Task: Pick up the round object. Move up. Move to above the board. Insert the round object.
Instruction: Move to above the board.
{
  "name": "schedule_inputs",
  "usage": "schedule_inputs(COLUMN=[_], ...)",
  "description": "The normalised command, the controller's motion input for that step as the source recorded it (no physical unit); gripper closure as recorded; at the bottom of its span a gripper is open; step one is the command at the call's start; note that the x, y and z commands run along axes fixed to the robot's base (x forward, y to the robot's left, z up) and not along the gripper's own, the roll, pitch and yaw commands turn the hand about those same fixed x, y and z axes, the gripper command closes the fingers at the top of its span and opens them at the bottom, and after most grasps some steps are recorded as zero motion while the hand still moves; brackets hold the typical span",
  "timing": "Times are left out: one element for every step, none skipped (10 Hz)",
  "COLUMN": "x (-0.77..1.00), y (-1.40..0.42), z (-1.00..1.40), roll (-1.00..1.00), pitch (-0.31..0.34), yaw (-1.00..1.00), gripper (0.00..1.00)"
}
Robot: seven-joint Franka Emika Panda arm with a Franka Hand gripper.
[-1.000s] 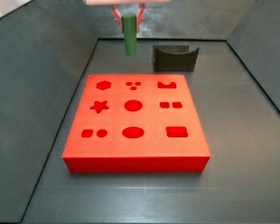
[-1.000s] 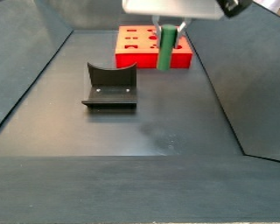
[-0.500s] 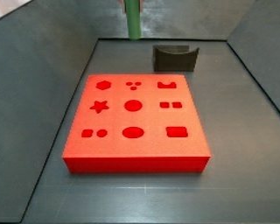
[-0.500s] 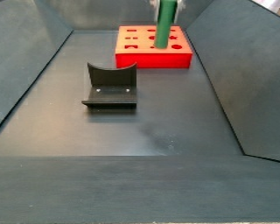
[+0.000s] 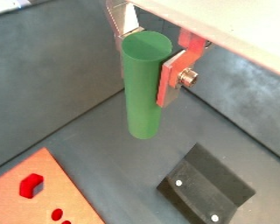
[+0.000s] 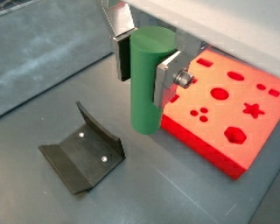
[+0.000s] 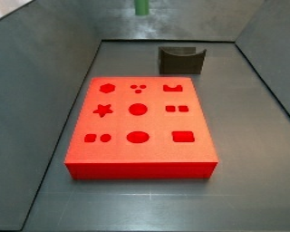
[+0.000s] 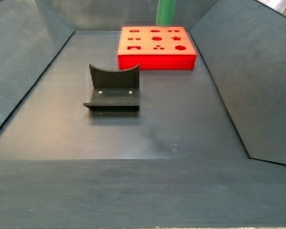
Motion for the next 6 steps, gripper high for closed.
schedule_inputs(x=[0.03,0.02,0.01,0.01,0.02,0.03], y=[-0.02,-0.01,-0.01,0.00,-1.00,-1.00], z=[0.81,0.70,0.44,0.34,0.22,0.19], roll=[-0.11,-0.11,-0.12,-0.12,-0.03,0.00], pitch=[0.080,0.081,0.075,0.076,0.573,0.541], yaw=[-0.01,-0.01,-0.02,-0.02,-0.26,-0.23], gripper=[1.00,1.00,1.00,1.00,1.00,1.00])
